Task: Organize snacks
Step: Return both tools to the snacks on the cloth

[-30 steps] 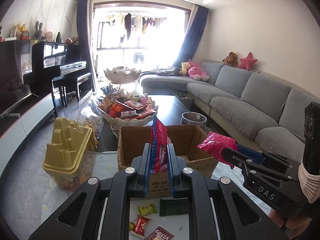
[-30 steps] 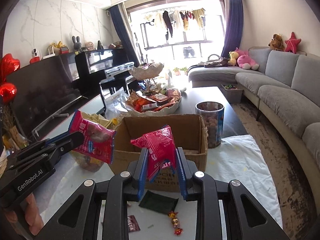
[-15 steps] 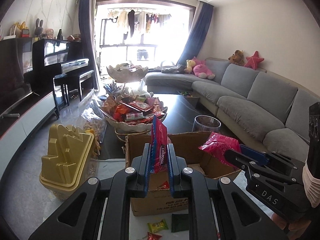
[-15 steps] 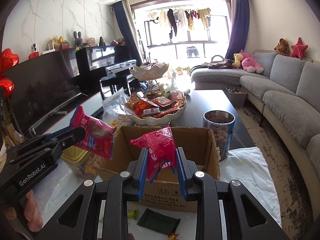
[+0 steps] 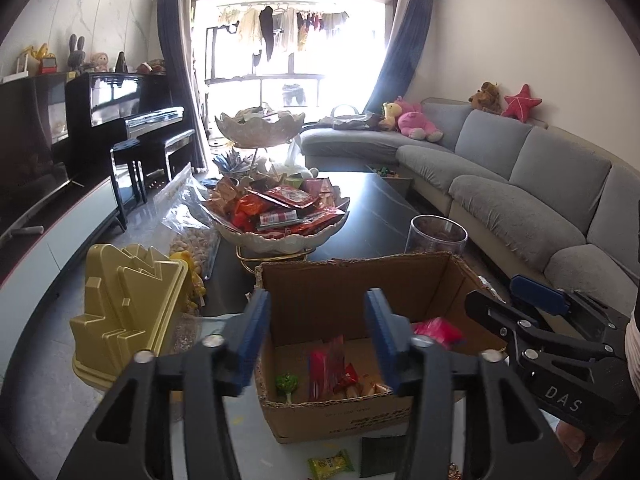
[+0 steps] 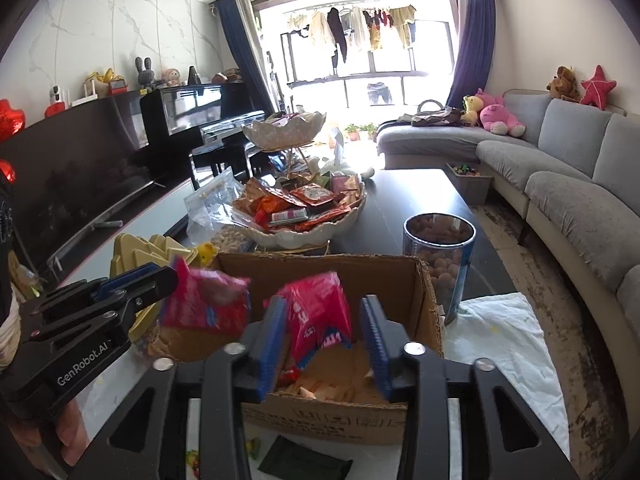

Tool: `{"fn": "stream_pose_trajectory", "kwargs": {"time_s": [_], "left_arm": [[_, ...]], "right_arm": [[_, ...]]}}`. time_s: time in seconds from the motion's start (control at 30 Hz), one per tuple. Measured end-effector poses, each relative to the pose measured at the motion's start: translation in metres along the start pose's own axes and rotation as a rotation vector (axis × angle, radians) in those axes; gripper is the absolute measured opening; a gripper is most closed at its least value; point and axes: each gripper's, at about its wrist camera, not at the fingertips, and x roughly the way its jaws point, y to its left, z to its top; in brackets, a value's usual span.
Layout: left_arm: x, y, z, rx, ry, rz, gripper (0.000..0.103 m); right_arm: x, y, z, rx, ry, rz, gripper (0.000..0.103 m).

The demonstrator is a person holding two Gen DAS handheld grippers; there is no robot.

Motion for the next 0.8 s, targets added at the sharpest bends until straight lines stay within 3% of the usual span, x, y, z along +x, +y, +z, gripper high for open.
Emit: {"fn": "stream_pose_trajectory", "kwargs": {"time_s": [0.03, 0.27, 0.8], "left_arm": [[-0.002, 0.000, -0.001, 0.005, 0.001, 0.018, 0.059], [-0.030, -0.002, -0.019, 0.035, -0.002, 0.077, 0.068], [-0.084, -0.005, -0.051, 0.037, 0.010, 0.068, 0.072]], "right_arm": [[-0.002, -0.001, -0.001, 0.006, -0.007, -0.012, 0.065], [-0.019, 0.001, -0.011, 0.004, 0.005, -0.009, 0.069], [-0.064, 0.006, -0.037, 0.017, 0.045, -0.031, 0.073]]}}
